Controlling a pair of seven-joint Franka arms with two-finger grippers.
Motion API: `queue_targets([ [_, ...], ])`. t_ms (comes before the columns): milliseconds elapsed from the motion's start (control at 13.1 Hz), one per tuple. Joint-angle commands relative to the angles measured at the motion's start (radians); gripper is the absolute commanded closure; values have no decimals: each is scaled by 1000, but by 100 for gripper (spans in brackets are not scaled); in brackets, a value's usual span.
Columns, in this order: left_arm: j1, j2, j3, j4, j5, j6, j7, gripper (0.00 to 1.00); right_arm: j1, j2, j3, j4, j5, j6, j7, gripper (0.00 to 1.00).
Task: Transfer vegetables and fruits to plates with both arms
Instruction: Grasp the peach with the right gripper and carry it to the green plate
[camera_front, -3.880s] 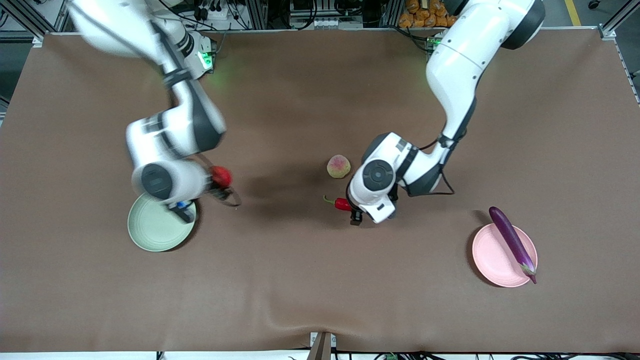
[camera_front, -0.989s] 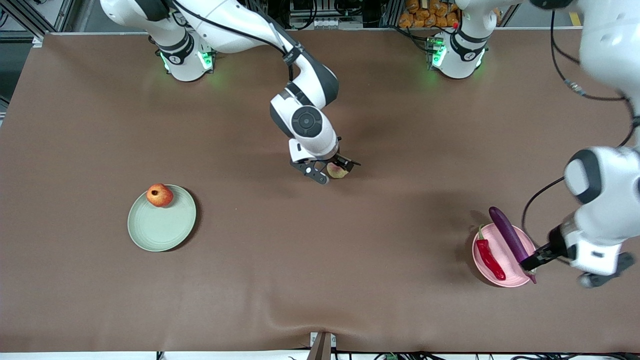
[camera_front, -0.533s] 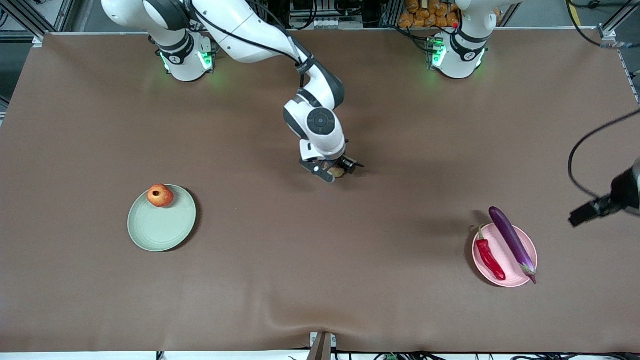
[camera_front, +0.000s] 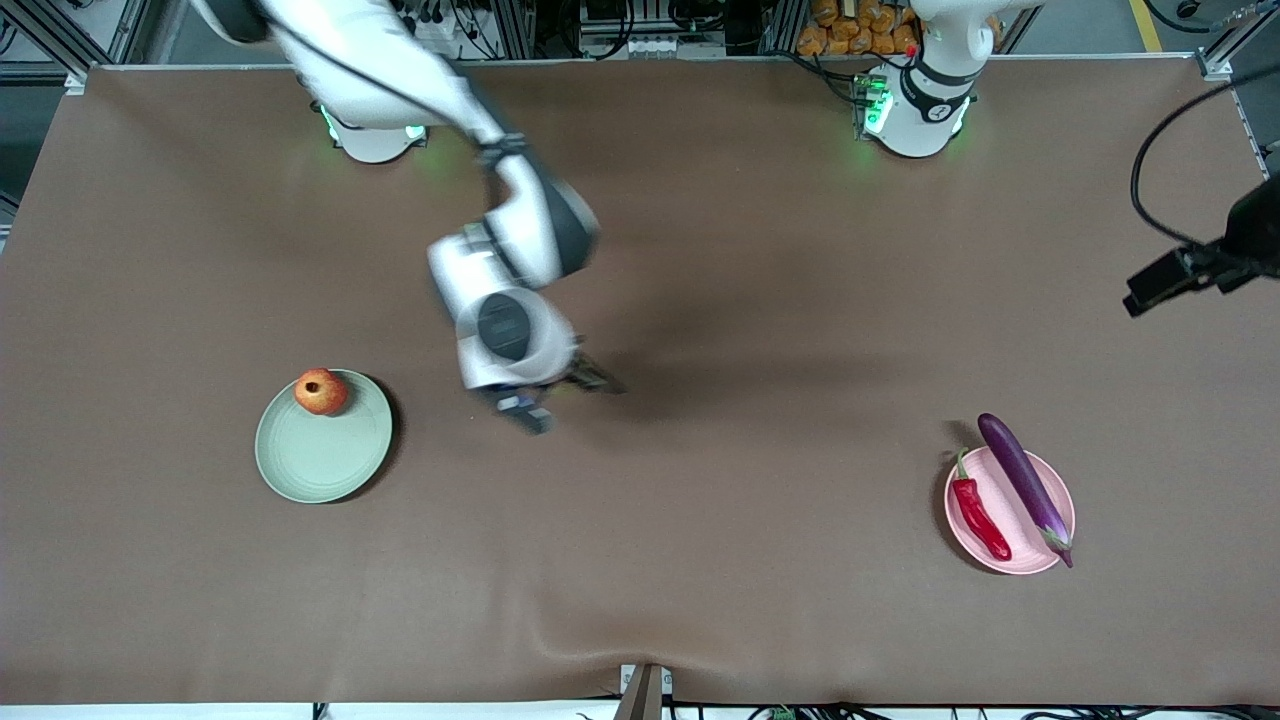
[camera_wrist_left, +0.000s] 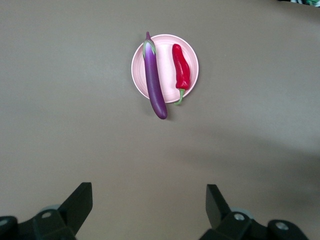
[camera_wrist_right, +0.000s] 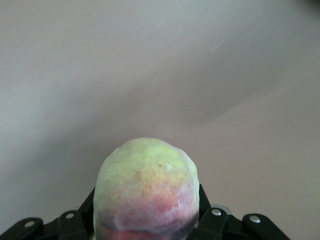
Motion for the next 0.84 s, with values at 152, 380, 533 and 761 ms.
queue_targets([
  [152, -151, -146, 207, -186, -49, 71, 106, 0, -307, -45, 19, -72, -64, -38, -416, 100],
  [380, -221, -99, 243, -128, -43, 60, 107, 0, -390, -23, 20, -156, -63, 141, -560, 100],
  [533, -241, -66, 254, -81, -40, 41, 106, 0, -451, 24, 23, -187, -54, 229, -657, 100],
  [761, -236, -51, 245, -83, -36, 64, 107, 0, -442, 43, 23, -206, -37, 268, -660, 0],
])
